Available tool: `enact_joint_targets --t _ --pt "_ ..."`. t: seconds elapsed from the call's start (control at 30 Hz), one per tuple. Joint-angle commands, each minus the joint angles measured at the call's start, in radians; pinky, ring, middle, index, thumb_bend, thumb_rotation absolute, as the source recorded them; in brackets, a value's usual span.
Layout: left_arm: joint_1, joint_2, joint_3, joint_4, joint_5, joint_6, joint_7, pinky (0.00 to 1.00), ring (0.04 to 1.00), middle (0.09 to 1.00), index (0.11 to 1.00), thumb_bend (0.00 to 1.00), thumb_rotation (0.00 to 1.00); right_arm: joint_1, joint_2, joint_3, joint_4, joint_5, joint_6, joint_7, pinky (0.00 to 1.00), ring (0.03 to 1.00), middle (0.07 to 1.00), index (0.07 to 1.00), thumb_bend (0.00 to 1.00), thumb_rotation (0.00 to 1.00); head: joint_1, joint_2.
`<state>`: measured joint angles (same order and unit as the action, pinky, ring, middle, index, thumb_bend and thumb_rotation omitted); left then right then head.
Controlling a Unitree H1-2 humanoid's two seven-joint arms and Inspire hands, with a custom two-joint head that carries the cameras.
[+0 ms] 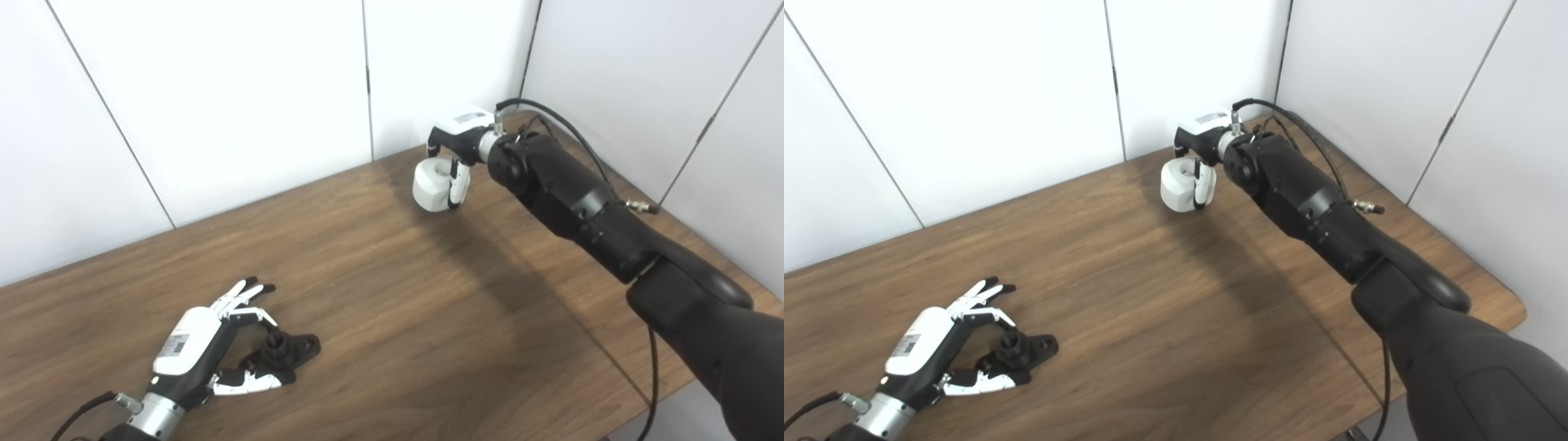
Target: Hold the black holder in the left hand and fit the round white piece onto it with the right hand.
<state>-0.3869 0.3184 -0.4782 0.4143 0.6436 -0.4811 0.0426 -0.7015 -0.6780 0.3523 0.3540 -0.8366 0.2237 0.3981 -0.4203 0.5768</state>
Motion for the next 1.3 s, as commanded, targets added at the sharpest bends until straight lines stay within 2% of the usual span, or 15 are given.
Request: enact_joint_targets --t 0.0,0.17,0.33,0.47,0.57,0.73,1.07,1.27 --pt "0.154 0.046 -0.024 0.076 0.035 0.041 -0.029 0.93 0.977 0.906 0.482 0.52 0.06 -0.048 -0.041 -0.038 -0.05 0.005 -0.019 -0.036 0.81 0.83 0.778 0.48 0.53 0.14 0.022 0.0" --pt "0.155 0.037 -0.028 0.087 0.049 0.04 -0.018 0.93 0.977 0.909 0.482 0.52 0.06 -0.05 -0.038 -0.043 -0.136 0.002 -0.002 0.012 0.83 0.853 0.789 0.479 0.53 0.14 0.08 0.002" --pt "0.158 0.021 -0.035 0.081 0.054 0.051 -0.023 0.93 0.981 0.908 0.481 0.52 0.06 -0.057 -0.038 -0.053 -0.217 0.019 0.003 0.069 0.85 0.883 0.792 0.479 0.53 0.14 0.184 0.02" --pt "0.156 0.009 -0.043 0.074 0.072 0.068 -0.026 0.93 0.987 0.911 0.481 0.52 0.07 -0.064 -0.044 -0.049 -0.291 0.026 -0.008 0.134 0.87 0.9 0.797 0.48 0.53 0.14 0.227 0.033" --pt "0.158 -0.004 -0.043 0.056 0.074 0.094 -0.041 0.94 0.988 0.915 0.482 0.52 0.07 -0.067 -0.047 -0.041 -0.35 0.028 -0.026 0.183 0.86 0.901 0.796 0.48 0.53 0.14 0.285 0.05" --pt "0.153 -0.02 -0.05 0.053 0.081 0.11 -0.04 0.94 0.985 0.913 0.482 0.52 0.06 -0.069 -0.039 -0.041 -0.418 0.043 -0.064 0.233 0.85 0.893 0.782 0.48 0.53 0.14 0.359 0.067" --pt "0.135 -0.052 -0.066 0.057 0.102 0.15 -0.041 0.95 0.989 0.911 0.482 0.52 0.06 -0.088 0.009 -0.012 -0.538 0.053 -0.126 0.32 0.84 0.888 0.79 0.479 0.53 0.15 0.421 0.092" --pt "0.121 -0.071 -0.075 0.055 0.111 0.174 -0.047 0.93 0.984 0.912 0.482 0.52 0.06 -0.093 0.043 -0.024 -0.604 0.111 -0.119 0.384 0.88 0.908 0.798 0.479 0.53 0.15 0.452 0.11"
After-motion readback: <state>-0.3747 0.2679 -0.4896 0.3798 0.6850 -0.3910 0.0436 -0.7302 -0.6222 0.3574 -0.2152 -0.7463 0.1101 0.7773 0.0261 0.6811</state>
